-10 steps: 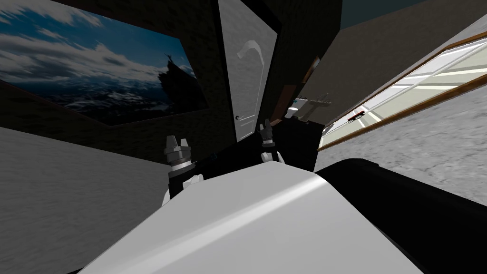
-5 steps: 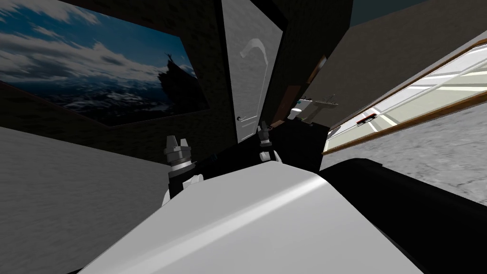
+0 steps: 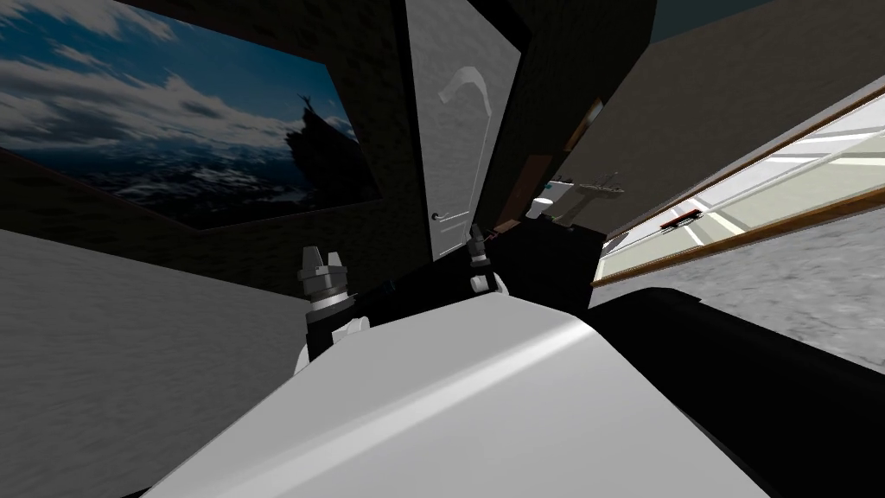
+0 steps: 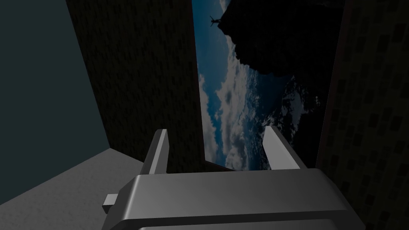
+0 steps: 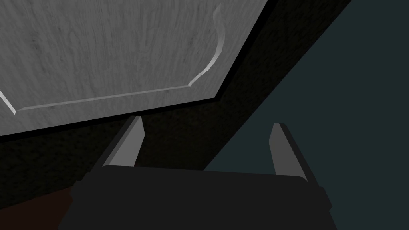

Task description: Pull the door open

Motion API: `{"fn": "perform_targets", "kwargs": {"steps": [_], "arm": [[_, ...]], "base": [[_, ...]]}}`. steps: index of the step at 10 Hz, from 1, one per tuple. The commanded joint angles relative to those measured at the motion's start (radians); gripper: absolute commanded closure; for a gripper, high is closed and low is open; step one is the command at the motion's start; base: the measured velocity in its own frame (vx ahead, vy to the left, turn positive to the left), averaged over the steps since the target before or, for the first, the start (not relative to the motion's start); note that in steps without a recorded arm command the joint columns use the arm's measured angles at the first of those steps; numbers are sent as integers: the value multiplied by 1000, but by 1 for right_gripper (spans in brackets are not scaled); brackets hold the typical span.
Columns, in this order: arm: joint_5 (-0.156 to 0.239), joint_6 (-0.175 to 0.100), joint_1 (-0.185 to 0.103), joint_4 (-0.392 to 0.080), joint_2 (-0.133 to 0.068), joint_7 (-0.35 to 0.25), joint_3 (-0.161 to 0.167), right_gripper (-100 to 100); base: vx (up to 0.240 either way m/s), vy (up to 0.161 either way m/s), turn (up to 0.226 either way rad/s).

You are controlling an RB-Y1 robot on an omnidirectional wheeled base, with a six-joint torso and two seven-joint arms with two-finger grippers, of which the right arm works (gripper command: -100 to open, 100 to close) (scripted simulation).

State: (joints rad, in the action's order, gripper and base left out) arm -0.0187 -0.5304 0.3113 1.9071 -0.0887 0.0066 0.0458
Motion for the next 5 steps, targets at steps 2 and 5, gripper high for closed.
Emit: {"fn": "perform_targets", "kwargs": {"steps": [2, 5], "arm": [[4, -6, -27, -54, -5, -3, 0, -100], [9, -16, -63, -131, -14, -8, 0, -100]], "base": [[67, -32, 66], [64, -40, 60]]}}
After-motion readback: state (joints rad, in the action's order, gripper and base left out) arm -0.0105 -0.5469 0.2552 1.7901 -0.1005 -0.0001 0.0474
